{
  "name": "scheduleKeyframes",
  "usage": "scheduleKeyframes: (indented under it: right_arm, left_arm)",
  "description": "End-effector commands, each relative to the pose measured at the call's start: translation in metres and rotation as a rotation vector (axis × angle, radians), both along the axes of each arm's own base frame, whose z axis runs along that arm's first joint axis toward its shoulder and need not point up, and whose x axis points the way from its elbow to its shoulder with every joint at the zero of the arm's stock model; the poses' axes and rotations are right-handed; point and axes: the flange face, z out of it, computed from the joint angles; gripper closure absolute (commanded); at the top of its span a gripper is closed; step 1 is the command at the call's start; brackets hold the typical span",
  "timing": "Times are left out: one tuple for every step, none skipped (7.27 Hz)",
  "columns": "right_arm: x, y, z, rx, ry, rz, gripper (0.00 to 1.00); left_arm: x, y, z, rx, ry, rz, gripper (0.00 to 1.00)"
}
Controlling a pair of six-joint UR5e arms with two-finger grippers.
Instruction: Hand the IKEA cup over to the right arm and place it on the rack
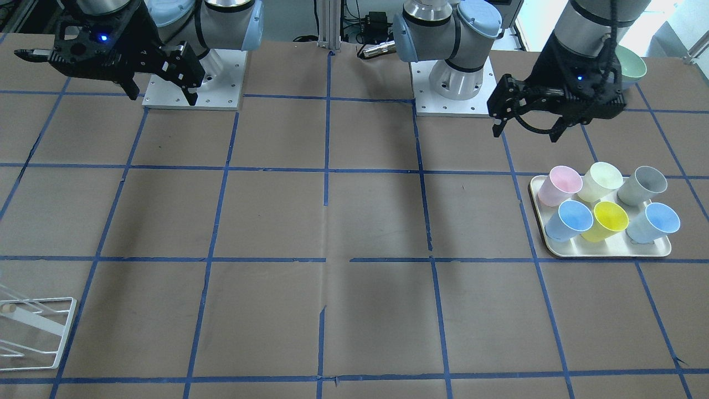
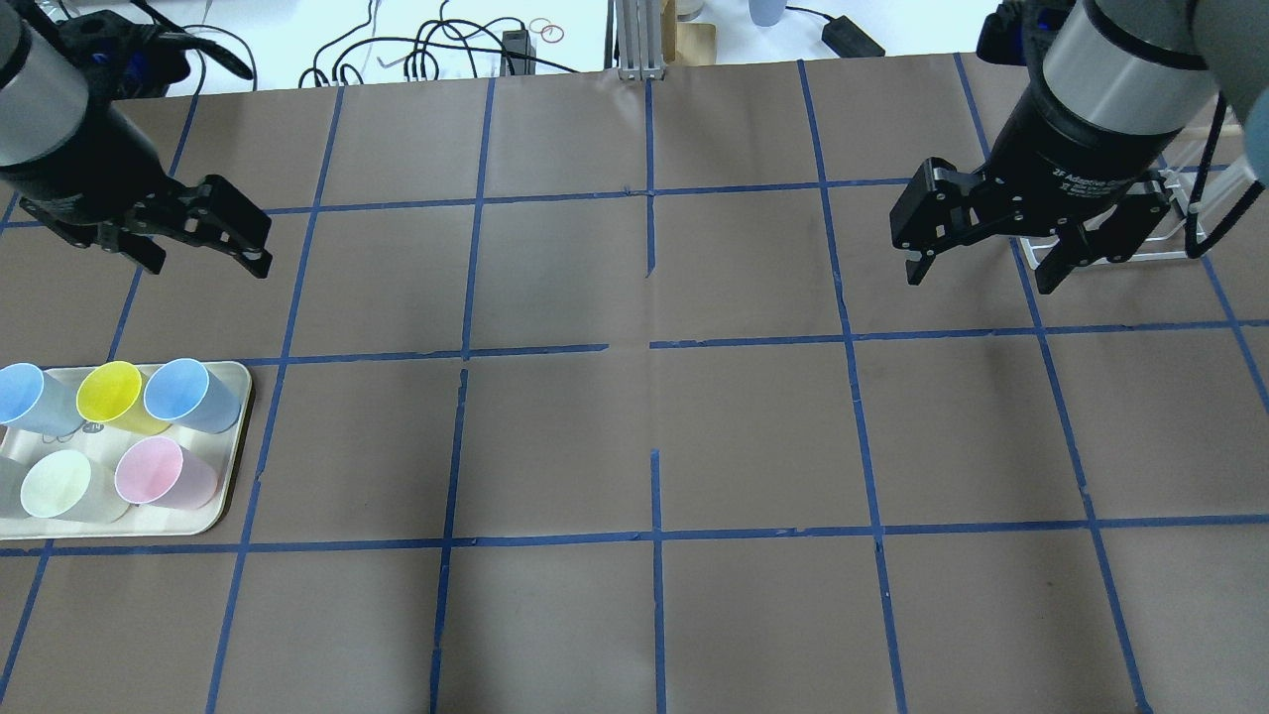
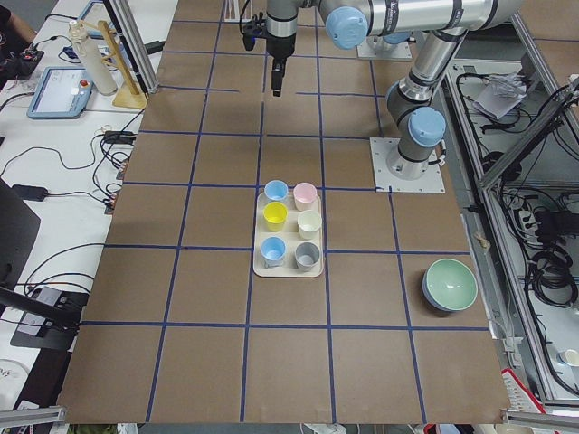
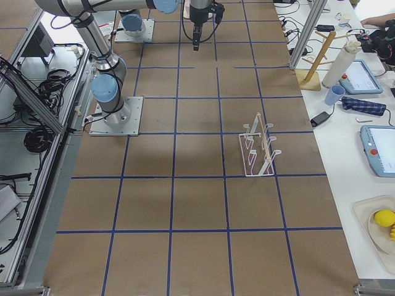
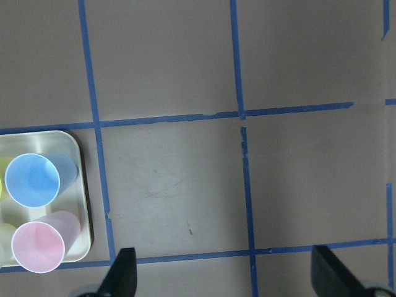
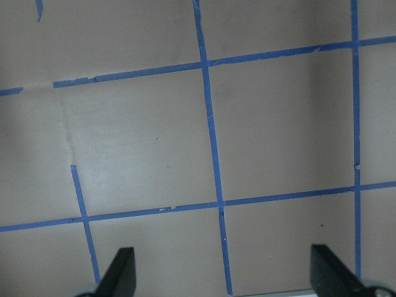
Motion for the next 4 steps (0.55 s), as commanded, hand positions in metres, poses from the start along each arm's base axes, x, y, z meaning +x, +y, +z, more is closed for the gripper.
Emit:
scheduleKeyframes:
  right_arm:
    - [0.0,0.0,0.0,-0.001,0.001,-0.001,0.0]
    - [0.0,0.0,0.0,-0.001,-0.001,-0.001,0.0]
    - [0.001,0.001,0.0,0.001,-0.001,0.0,0.0]
    - [0.001,0.0,0.0,-0.001,-0.001,0.0,0.0]
  left_arm:
    - [0.083,0.003,-0.01,0.016,-0.001,-0.095,0.0]
    - [0.116,0.007,-0.018,0.027,0.003,-0.099,0.0]
    - [0.145,0.009,-0.026,0.024,0.0,-0.131,0.0]
    - [0.18,0.006,-0.035,0.009,-0.021,-0.187,0.0]
